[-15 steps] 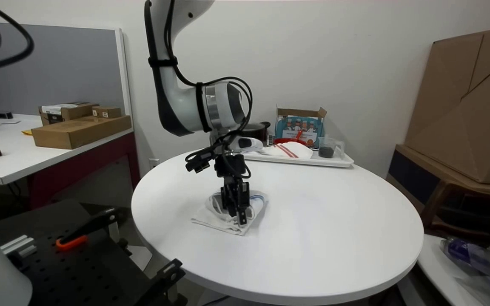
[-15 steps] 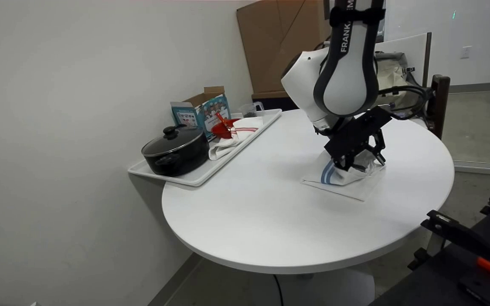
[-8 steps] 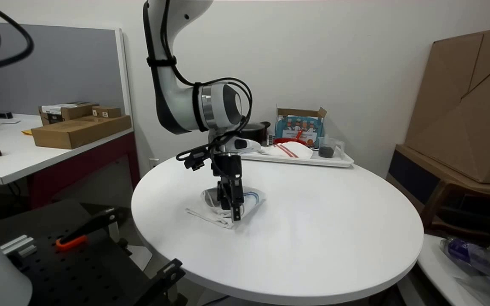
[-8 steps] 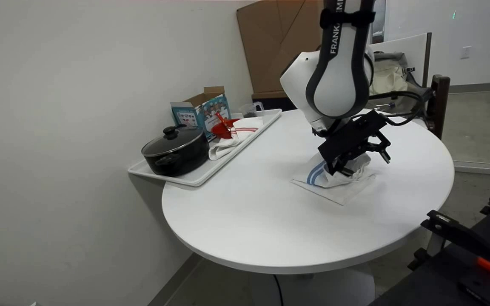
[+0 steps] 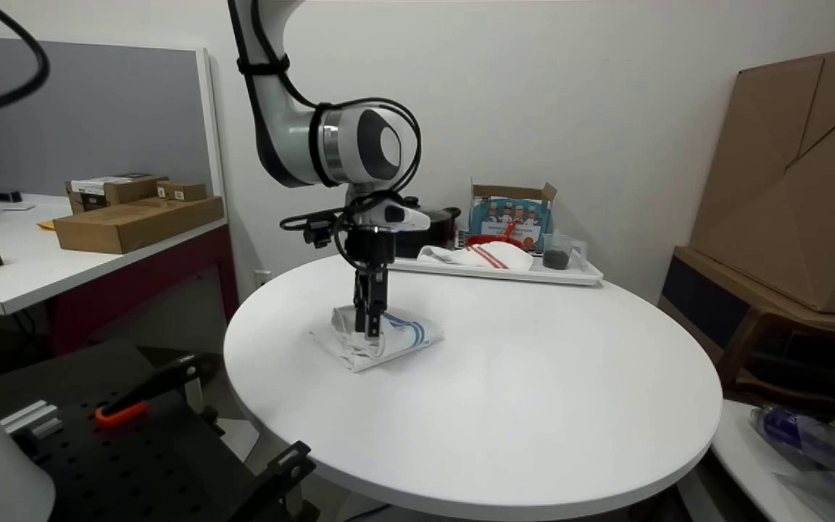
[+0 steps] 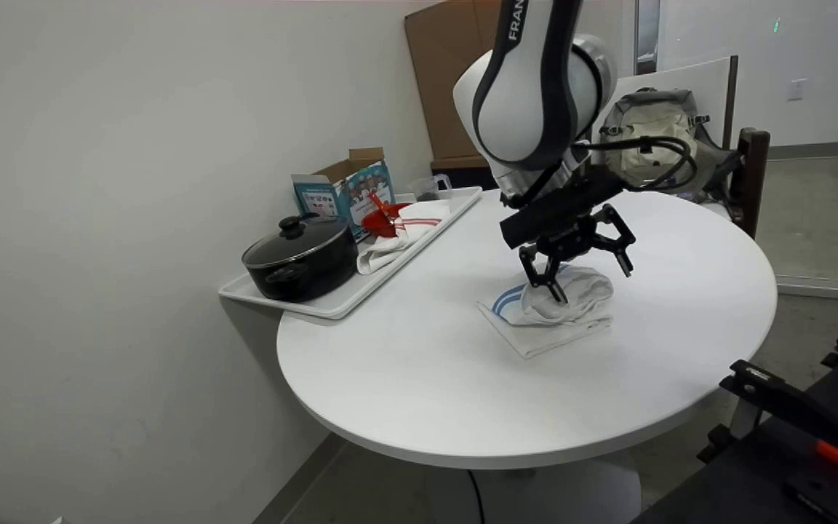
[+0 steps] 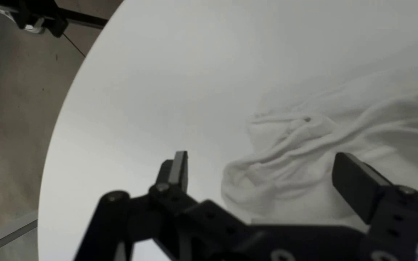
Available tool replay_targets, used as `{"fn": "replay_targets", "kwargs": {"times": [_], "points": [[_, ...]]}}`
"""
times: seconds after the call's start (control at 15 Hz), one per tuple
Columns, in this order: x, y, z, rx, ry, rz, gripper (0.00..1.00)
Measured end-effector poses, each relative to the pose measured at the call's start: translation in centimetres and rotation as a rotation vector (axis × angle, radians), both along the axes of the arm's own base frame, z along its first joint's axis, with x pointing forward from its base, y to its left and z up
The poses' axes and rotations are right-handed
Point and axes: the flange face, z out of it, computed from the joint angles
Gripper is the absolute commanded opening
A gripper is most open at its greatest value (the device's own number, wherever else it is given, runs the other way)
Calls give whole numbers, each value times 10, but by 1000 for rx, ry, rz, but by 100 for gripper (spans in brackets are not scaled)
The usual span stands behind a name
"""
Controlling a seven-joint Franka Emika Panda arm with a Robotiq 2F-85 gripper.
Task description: Fold the towel
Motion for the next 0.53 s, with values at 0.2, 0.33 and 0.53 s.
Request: {"fn": "replay_targets", "kwargs": {"times": [0.2,0.33,0.53], "points": [[8,6,32,27,-33,-12,100],[12,6,50,28,-42,0,100],[20,1,75,6,-72,21,100]]}}
